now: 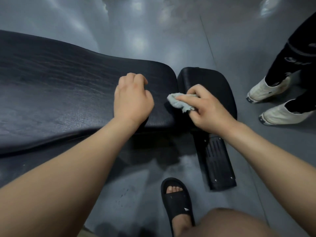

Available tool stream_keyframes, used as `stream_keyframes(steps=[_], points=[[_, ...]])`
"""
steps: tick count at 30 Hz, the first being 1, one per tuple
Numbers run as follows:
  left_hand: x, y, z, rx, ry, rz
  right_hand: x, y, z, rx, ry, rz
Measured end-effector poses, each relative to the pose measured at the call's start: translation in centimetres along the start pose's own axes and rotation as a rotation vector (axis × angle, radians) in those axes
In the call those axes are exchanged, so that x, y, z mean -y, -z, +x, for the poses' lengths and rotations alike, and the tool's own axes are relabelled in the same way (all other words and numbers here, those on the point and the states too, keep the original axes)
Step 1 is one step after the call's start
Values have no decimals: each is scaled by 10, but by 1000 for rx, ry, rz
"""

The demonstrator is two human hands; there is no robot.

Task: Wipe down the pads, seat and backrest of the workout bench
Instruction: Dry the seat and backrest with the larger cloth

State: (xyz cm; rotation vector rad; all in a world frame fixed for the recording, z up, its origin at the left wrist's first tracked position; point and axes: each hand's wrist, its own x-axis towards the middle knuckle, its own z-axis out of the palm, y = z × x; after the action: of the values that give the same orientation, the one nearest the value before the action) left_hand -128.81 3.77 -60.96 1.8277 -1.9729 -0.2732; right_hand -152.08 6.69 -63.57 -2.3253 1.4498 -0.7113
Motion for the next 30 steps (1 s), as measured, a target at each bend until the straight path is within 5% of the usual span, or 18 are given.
stream_keyframes(steps=[9,22,30], points=[[-25,-57,-8,133,-219,313,-47,-13,14,-19,-227,-25],[-30,-60,-8,133,-211,376,-98,-21,135,24,-452,-166],[-31,-60,-7,133,-208,385,-54,-19,31,-77,-259,-30]])
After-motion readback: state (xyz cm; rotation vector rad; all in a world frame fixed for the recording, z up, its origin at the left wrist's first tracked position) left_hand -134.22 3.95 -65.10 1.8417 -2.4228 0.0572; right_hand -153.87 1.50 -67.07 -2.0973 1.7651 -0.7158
